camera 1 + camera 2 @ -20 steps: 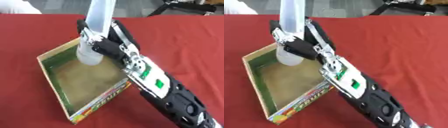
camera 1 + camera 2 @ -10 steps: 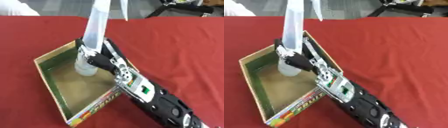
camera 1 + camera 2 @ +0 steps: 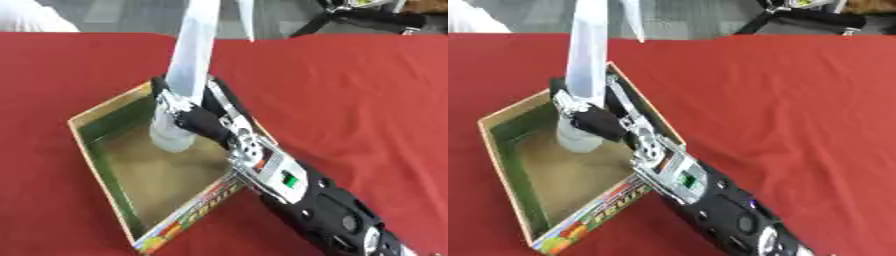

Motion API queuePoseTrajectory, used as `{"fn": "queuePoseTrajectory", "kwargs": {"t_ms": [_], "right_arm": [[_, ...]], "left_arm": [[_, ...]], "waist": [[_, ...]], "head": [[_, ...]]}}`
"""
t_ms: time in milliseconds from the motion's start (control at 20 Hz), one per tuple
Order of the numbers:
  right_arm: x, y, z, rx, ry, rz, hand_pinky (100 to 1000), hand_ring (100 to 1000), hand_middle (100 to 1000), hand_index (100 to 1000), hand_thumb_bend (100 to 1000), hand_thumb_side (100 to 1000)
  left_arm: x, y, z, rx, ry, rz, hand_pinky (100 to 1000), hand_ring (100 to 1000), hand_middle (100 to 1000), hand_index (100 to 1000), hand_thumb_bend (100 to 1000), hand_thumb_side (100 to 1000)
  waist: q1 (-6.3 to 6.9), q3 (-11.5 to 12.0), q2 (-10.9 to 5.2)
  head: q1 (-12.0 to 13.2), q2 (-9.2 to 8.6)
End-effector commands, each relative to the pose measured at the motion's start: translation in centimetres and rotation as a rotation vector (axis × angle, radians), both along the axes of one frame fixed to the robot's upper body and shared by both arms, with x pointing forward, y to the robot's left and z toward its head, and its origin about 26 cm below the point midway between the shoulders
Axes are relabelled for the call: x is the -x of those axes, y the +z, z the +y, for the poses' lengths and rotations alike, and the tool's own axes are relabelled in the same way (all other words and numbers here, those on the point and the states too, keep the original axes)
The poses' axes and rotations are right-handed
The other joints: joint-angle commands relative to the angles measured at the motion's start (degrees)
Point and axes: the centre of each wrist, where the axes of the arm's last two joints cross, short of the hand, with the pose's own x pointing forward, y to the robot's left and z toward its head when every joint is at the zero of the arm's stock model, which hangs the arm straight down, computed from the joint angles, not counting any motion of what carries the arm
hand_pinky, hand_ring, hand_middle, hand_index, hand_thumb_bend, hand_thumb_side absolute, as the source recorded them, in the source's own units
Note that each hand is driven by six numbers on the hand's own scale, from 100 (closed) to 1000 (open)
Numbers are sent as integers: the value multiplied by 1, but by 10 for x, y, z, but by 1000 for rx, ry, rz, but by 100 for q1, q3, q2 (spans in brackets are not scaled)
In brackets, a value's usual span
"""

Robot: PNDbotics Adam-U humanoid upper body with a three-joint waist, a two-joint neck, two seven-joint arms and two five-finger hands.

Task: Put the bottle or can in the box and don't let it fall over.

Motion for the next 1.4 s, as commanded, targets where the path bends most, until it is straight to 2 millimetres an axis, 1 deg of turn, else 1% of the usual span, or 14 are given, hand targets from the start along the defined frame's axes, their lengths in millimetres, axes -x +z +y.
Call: {"fn": "queuePoseTrajectory", "kwargs": {"t_ms": [50,150,200,250,300,350,400,500,550,650,850,1000,1250,1400], "right_arm": [[-3,-9,-6,53,-44,16,943,758,400,463,100,256],[0,-8,-6,84,-54,-4,953,796,485,591,100,236],[2,-8,-6,104,-59,-16,954,807,514,637,100,234],[3,-8,-6,128,-64,-28,957,818,551,692,100,248],[4,-9,-6,149,-69,-36,959,825,574,723,100,260],[4,-10,-7,169,-75,-38,975,858,669,826,100,325],[4,-12,-8,187,-82,-37,983,876,728,870,100,363],[4,-14,-9,215,-92,-36,985,879,737,877,100,369],[4,-16,-10,231,-100,-29,993,898,784,915,100,440],[4,-20,-13,268,-116,-14,995,904,799,929,100,494],[4,-20,-17,317,-150,-4,1000,908,807,941,100,542],[6,-11,-19,332,-159,-14,1000,908,803,940,100,567],[14,9,-23,322,-159,-38,1000,918,818,955,100,652],[20,23,-25,317,-151,-49,1000,919,820,960,100,635]], "left_arm": [[2,5,6,-13,15,-12,720,1000,959,727,223,950],[2,4,8,-10,25,-8,720,1000,958,727,224,951],[3,4,8,-9,30,-6,720,1000,958,727,225,951],[3,3,9,-7,36,-4,720,1000,958,727,225,951],[3,3,10,-5,42,-2,720,1000,958,727,225,951],[4,3,10,-4,46,-1,720,1000,958,726,225,951],[4,3,11,-2,50,0,720,1000,958,726,225,951],[4,2,11,0,56,1,720,1000,958,726,225,951],[5,2,12,1,60,3,719,1000,958,726,225,951],[6,1,14,2,69,7,719,1000,958,726,225,952],[7,-1,15,2,74,12,719,1000,958,726,225,952],[7,-1,15,1,73,15,719,1000,958,725,225,952],[7,-2,15,-3,70,20,720,1000,959,725,225,953],[7,-3,15,-5,66,21,719,1000,959,725,226,954]], "waist": [[20,-21,-121],[19,-56,-140],[19,-73,-149],[19,-86,-156],[20,-96,-162],[22,-103,-166],[25,-108,-171],[28,-118,-178],[29,-134,-187],[31,-164,-202],[37,-193,-225],[43,-203,-236],[50,-216,-252],[56,-224,-263]], "head": [[40,-47],[61,-33],[68,-25],[74,-19],[79,-15],[82,-10],[85,-6],[90,-3],[99,2],[118,12],[136,30],[143,35],[154,40],[154,43]]}}
